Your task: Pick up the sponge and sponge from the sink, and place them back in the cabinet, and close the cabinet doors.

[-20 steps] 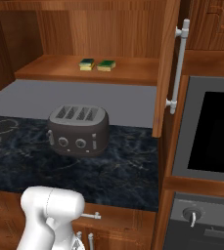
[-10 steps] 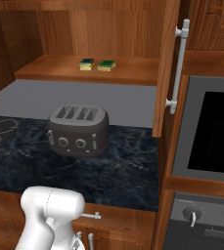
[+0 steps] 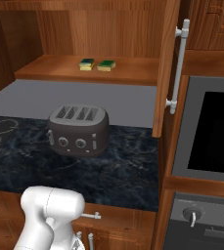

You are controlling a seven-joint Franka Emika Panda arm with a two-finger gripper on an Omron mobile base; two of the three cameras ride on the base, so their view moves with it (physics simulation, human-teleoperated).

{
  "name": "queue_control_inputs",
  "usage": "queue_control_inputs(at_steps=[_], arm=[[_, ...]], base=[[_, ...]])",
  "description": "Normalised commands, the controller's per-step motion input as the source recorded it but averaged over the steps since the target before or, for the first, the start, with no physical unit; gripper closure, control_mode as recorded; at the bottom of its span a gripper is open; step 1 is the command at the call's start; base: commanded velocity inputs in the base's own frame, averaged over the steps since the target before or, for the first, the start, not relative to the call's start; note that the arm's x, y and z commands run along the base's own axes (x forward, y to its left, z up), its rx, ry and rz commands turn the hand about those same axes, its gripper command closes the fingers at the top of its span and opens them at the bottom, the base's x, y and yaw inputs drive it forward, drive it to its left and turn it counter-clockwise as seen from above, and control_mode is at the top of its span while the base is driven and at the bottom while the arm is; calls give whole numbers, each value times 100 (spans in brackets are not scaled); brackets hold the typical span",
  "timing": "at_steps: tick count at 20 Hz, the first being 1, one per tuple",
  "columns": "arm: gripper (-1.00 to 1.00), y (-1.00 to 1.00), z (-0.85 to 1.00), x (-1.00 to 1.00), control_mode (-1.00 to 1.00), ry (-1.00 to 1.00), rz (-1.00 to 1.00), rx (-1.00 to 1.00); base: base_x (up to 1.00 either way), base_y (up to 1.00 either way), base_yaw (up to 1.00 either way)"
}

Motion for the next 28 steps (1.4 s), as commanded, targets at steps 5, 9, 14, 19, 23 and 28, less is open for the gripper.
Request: queue_control_inputs(at_steps=[5,9,14,19,23,28], arm=[[-100,34,0,0,-100,-2,0,0],[-100,36,0,0,-100,-3,0,0],[-100,19,0,0,-100,-4,-1,0],[-100,20,0,12,-100,-2,-8,0],[-100,23,0,16,-100,-3,-8,0],[-100,38,-3,21,-100,-3,-10,0]], base=[[0,0,0],[0,0,0],[0,0,0],[0,0,0],[0,0,0],[0,0,0]])
